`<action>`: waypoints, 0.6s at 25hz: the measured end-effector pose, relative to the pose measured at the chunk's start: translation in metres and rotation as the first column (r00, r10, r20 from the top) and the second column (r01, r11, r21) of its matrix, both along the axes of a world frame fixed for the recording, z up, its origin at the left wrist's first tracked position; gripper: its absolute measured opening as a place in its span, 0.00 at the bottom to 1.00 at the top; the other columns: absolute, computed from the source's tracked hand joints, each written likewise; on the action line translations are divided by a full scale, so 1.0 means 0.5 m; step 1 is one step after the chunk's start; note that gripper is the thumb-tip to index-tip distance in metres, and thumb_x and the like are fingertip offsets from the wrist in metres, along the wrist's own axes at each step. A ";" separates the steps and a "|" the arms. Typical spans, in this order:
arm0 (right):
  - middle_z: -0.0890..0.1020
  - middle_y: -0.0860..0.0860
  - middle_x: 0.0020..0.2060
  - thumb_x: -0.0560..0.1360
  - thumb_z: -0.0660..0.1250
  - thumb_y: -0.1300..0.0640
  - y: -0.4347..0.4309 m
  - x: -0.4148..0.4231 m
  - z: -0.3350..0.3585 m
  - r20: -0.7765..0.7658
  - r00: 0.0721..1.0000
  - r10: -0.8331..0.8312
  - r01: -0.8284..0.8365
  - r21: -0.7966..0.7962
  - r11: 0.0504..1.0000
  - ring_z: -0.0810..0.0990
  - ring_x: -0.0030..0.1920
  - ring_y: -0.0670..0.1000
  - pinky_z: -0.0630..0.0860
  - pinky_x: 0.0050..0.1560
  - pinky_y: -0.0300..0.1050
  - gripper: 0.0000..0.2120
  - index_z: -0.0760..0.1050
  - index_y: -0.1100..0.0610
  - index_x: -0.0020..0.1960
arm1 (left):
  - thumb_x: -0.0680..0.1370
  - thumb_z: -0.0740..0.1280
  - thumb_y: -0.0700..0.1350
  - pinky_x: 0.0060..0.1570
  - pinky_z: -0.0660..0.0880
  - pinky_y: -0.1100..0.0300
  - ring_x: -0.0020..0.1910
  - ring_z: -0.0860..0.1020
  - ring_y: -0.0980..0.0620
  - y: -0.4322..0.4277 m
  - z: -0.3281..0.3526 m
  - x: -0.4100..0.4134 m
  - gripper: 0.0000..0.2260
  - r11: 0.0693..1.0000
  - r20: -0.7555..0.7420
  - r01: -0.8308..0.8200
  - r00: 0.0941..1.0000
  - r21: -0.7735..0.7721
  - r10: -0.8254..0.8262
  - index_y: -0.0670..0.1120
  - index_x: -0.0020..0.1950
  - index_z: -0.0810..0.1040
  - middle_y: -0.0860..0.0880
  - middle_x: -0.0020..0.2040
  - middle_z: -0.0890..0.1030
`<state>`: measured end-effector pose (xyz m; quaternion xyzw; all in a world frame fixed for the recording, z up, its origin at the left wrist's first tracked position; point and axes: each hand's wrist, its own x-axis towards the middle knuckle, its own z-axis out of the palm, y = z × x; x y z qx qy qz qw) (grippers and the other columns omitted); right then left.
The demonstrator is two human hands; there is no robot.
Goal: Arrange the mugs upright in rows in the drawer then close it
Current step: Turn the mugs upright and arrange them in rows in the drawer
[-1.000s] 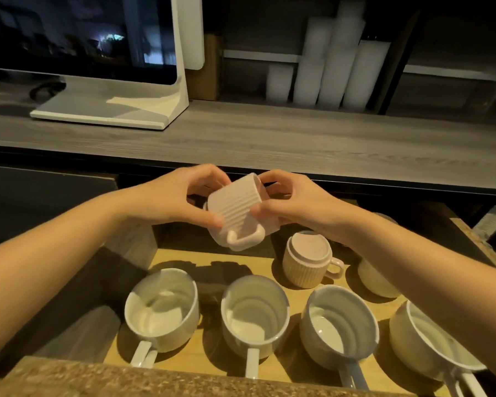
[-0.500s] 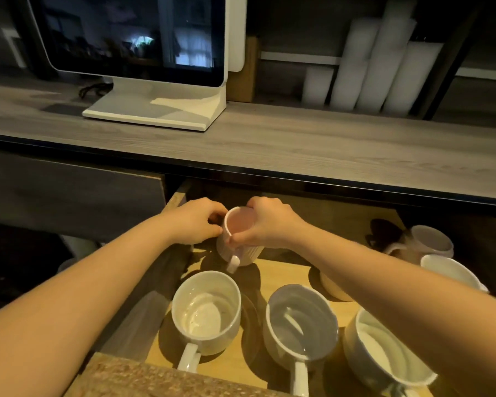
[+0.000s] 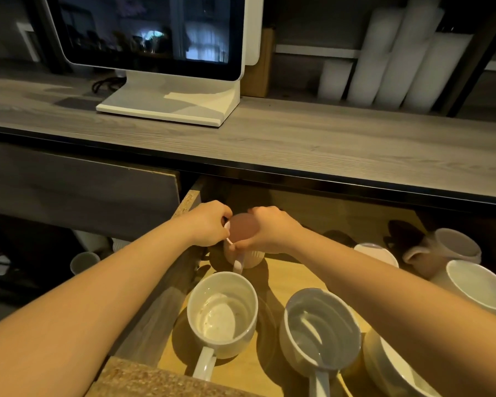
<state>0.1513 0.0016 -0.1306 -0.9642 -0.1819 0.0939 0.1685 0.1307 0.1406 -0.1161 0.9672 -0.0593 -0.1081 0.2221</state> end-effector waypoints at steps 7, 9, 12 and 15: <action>0.75 0.54 0.61 0.70 0.72 0.51 -0.048 0.006 -0.016 -0.165 0.986 0.031 -0.004 0.157 0.988 0.75 0.58 0.53 0.73 0.52 0.41 0.29 0.66 0.56 0.67 | 0.75 0.68 0.42 0.55 0.74 0.58 0.64 0.73 0.45 -0.008 -0.005 0.003 0.30 0.997 -0.035 -0.003 0.999 0.080 0.006 0.45 0.74 0.58 0.44 0.69 0.70; 0.75 0.54 0.61 0.71 0.72 0.52 -0.048 0.008 -0.016 -0.155 0.987 0.029 -0.003 0.169 0.986 0.75 0.59 0.53 0.73 0.52 0.41 0.30 0.65 0.56 0.68 | 0.76 0.68 0.43 0.54 0.74 0.59 0.63 0.74 0.45 -0.010 -0.007 0.005 0.27 0.996 -0.021 -0.022 1.000 0.084 0.023 0.44 0.73 0.61 0.44 0.68 0.71; 0.74 0.54 0.61 0.71 0.72 0.51 -0.044 0.011 -0.017 -0.153 0.988 0.027 0.000 0.178 0.984 0.75 0.59 0.54 0.72 0.52 0.41 0.30 0.65 0.56 0.68 | 0.77 0.66 0.45 0.50 0.73 0.61 0.58 0.76 0.46 -0.010 -0.010 0.009 0.21 0.995 -0.002 -0.042 0.999 0.095 0.043 0.44 0.69 0.66 0.44 0.64 0.74; 0.75 0.55 0.60 0.71 0.72 0.52 -0.034 0.015 -0.018 -0.156 0.987 0.025 0.007 0.196 0.981 0.75 0.57 0.53 0.72 0.50 0.40 0.28 0.66 0.57 0.67 | 0.77 0.66 0.45 0.47 0.74 0.62 0.52 0.78 0.48 -0.007 -0.017 0.013 0.17 0.992 0.010 -0.038 0.999 0.119 0.037 0.44 0.65 0.70 0.44 0.58 0.77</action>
